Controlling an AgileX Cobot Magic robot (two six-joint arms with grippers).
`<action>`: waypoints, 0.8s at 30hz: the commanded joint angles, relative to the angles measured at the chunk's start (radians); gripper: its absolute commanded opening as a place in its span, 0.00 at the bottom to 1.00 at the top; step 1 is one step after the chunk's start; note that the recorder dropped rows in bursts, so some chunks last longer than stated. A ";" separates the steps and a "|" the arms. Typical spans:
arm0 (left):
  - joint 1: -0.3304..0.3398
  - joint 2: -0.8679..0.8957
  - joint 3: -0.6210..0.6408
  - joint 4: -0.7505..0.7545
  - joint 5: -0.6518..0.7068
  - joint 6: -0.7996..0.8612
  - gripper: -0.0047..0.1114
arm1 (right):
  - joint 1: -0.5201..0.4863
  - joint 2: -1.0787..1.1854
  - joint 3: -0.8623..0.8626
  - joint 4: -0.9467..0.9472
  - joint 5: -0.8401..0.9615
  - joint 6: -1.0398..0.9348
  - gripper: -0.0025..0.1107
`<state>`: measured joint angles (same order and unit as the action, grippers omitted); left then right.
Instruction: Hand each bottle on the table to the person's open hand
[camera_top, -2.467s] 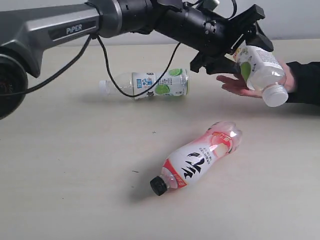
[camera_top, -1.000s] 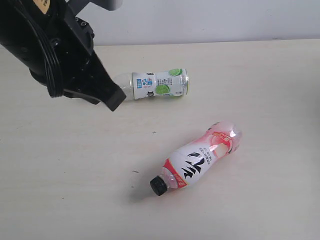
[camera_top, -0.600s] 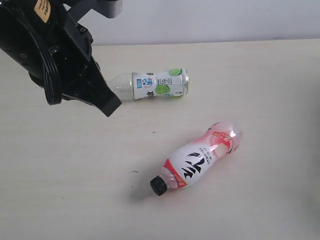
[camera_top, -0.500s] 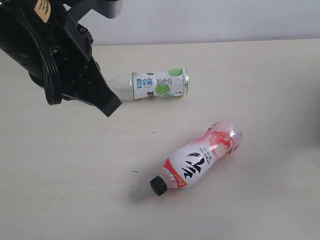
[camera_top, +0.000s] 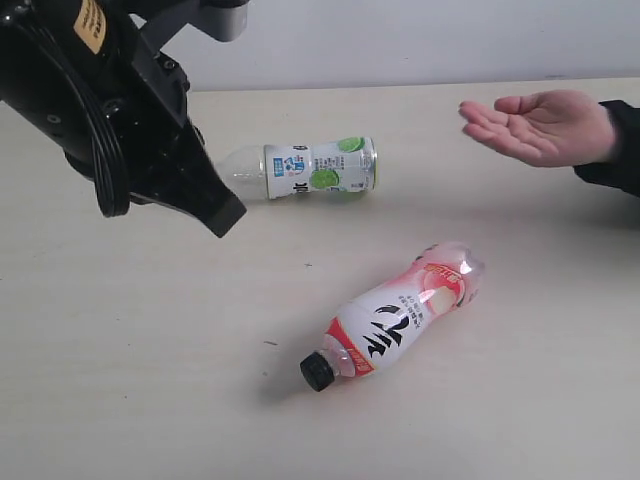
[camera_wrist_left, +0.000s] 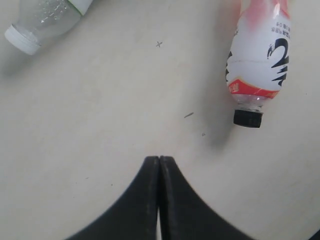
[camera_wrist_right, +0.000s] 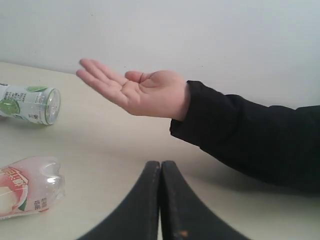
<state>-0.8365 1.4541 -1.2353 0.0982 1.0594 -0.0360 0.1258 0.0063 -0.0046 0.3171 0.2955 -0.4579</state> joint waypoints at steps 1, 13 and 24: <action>-0.003 -0.010 0.006 -0.007 -0.005 0.001 0.04 | -0.004 -0.006 0.005 -0.002 -0.010 -0.001 0.02; -0.003 0.081 0.045 -0.075 0.037 0.110 0.04 | -0.004 -0.006 0.005 -0.002 -0.010 -0.001 0.02; -0.003 0.202 0.027 -0.187 -0.083 0.204 0.04 | -0.004 -0.006 0.005 -0.002 -0.010 -0.001 0.02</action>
<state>-0.8365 1.6306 -1.1955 -0.0468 0.9970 0.1364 0.1258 0.0063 -0.0046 0.3171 0.2955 -0.4579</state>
